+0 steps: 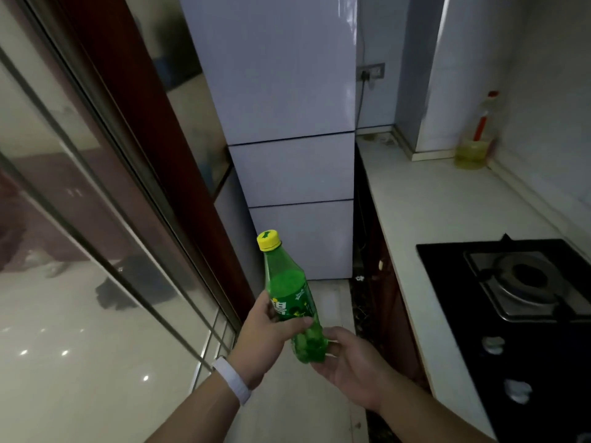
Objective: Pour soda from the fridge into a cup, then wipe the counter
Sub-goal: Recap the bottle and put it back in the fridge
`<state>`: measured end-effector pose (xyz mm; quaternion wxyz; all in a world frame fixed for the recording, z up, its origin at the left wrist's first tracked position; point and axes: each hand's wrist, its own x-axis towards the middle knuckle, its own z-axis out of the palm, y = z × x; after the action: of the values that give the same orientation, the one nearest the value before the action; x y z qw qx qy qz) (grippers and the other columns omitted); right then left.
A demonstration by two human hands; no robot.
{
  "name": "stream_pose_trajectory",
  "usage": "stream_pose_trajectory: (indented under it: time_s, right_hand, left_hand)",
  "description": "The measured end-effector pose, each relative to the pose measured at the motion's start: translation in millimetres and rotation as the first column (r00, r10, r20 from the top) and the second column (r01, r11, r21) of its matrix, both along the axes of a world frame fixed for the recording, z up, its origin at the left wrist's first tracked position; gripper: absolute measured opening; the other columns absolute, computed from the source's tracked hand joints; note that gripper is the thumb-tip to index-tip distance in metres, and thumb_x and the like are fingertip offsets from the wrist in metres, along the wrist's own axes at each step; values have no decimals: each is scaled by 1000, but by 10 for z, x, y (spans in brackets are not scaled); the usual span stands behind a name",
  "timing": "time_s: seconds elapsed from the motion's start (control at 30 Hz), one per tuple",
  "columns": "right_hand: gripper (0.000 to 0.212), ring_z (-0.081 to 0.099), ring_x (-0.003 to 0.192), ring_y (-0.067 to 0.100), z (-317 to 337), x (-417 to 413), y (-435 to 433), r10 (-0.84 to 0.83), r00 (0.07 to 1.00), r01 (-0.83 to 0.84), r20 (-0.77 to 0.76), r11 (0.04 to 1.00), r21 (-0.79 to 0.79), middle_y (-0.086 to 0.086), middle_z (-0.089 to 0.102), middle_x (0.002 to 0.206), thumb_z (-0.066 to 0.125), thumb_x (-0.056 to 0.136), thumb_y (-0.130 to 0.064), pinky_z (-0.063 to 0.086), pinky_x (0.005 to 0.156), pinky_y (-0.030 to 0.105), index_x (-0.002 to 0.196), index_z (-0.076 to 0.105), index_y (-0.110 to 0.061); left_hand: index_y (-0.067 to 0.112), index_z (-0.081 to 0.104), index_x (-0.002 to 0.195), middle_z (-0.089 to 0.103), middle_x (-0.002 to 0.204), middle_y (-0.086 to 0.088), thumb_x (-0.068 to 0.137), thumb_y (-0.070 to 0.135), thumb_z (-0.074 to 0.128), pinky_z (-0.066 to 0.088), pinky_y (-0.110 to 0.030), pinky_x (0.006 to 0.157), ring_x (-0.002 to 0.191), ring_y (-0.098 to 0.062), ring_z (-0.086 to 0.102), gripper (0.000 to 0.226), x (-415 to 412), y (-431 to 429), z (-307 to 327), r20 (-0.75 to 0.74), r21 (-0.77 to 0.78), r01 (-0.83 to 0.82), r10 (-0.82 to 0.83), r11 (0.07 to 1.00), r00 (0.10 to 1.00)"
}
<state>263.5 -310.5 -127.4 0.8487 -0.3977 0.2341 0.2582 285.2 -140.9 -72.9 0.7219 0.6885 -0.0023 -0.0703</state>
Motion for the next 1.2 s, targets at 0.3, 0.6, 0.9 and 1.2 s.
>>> stream_pose_trajectory:
  time_s: [0.3, 0.6, 0.9, 1.2]
  right_hand:
    - [26, 62, 89, 33, 135, 960, 55, 77, 997, -77, 9, 997, 31, 26, 68, 106, 60, 92, -12, 54, 74, 37, 111, 65, 6]
    - [20, 64, 73, 30, 29, 1908, 513, 80, 996, -78, -42, 997, 26, 23, 68, 91, 64, 88, -8, 56, 62, 35, 101, 66, 7]
    - [22, 69, 71, 30, 178, 3394, 1154, -95, 995, 95, -22, 995, -27, 25, 67, 99, 62, 90, -4, 57, 57, 33, 110, 64, 6]
    - [22, 69, 74, 28, 404, 4491, 1864, -111, 992, 113, 55, 993, -24, 24, 71, 95, 57, 91, -9, 57, 60, 33, 107, 65, 4]
  left_hand:
    - [13, 60, 120, 74, 110, -13, 62, 4, 83, 59, -41, 84, 103, -33, 71, 63, 820, 64, 126, -13, -46, -55, 55, 997, 998]
    - [17, 64, 116, 75, 109, -9, 63, 4, 82, 59, -32, 77, 101, -29, 72, 57, 1750, 528, -54, -10, -78, -102, 102, 992, 995]
    - [11, 66, 113, 74, 108, -19, 62, -3, 82, 58, -51, 85, 102, -42, 69, 55, 3489, 1068, -121, 52, -128, -7, 13, 992, 999]
    - [2, 62, 112, 71, 105, -23, 63, 2, 79, 57, -47, 85, 94, -31, 68, 52, 4642, 1712, 157, 79, -153, 24, -11, 988, 997]
